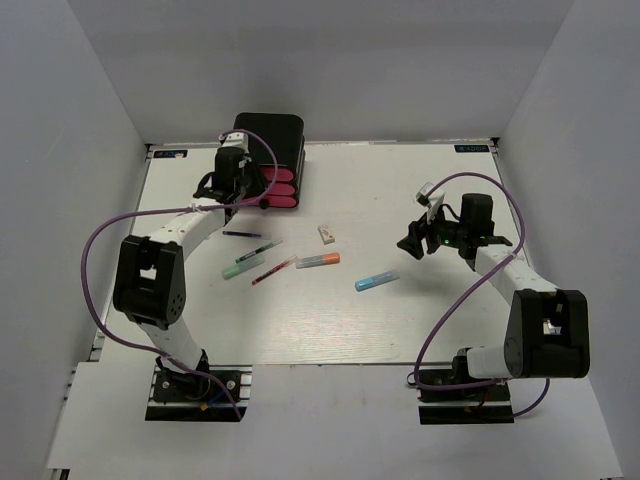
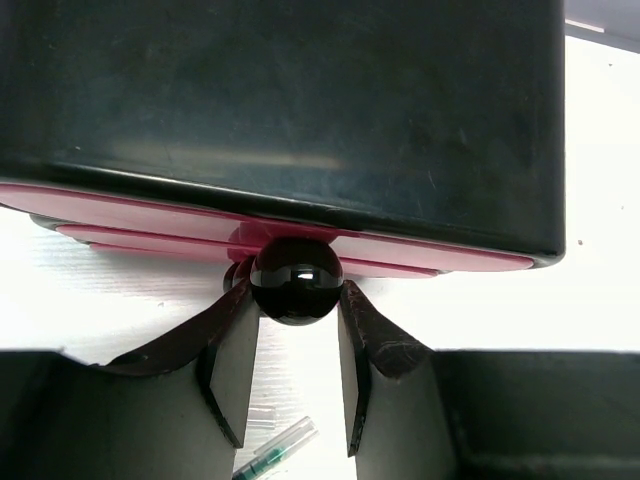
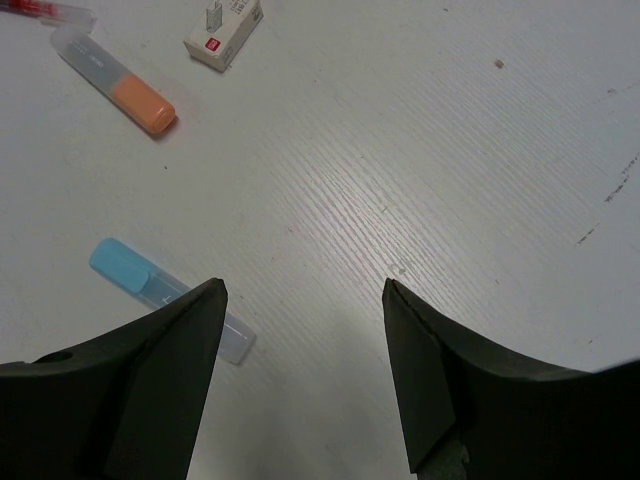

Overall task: Sort the stationery into containers
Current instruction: Open the drawer in the storage box.

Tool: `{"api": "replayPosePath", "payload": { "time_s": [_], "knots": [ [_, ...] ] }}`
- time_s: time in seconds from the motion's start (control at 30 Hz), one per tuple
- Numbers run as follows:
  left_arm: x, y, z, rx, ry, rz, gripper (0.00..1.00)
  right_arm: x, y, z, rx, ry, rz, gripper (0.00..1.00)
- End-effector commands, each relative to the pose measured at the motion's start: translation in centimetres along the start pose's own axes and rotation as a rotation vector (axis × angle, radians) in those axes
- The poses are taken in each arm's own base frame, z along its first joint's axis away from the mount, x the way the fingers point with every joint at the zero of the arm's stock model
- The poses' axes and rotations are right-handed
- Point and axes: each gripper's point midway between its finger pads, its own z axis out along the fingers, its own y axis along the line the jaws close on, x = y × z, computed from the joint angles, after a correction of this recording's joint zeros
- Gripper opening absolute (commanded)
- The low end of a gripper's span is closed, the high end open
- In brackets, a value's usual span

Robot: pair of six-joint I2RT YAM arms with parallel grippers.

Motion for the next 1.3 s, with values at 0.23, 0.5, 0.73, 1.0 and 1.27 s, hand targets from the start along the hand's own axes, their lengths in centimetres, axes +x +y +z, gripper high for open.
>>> {"api": "replayPosePath", "payload": {
  "time_s": [0.23, 0.5, 0.73, 1.0, 1.27],
  "knots": [
    [0.5, 0.4, -3.6, 0.010, -0.023, 0.023, 0.03, -1.3, 0.2, -0.1, -0.017, -0.042, -0.051, 0.70],
    [1.1, 0.0, -6.2, 0.062, -0.026, 0.043, 0.03, -1.4, 0.4, 0.2, -0.039, -0.044, -0.050, 0.70],
    [1.5, 0.2, -6.4, 0.059, -0.018, 0.043, 0.44, -1.8, 1.5, 0.6, -0.106, -0.037, -0.093, 0.74],
    [0.7, 0.5, -8.6, 0.044, -0.056, 0.032, 0.86, -3.4, 3.3, 4.2, -0.168, 0.007, -0.108, 0.75],
    [1.7, 1.9, -12.4, 0.017, -0.081, -0.006, 0.89, -6.6, 2.2, 11.4, -0.049, 0.107, 0.065, 0.74]
  ]
}}
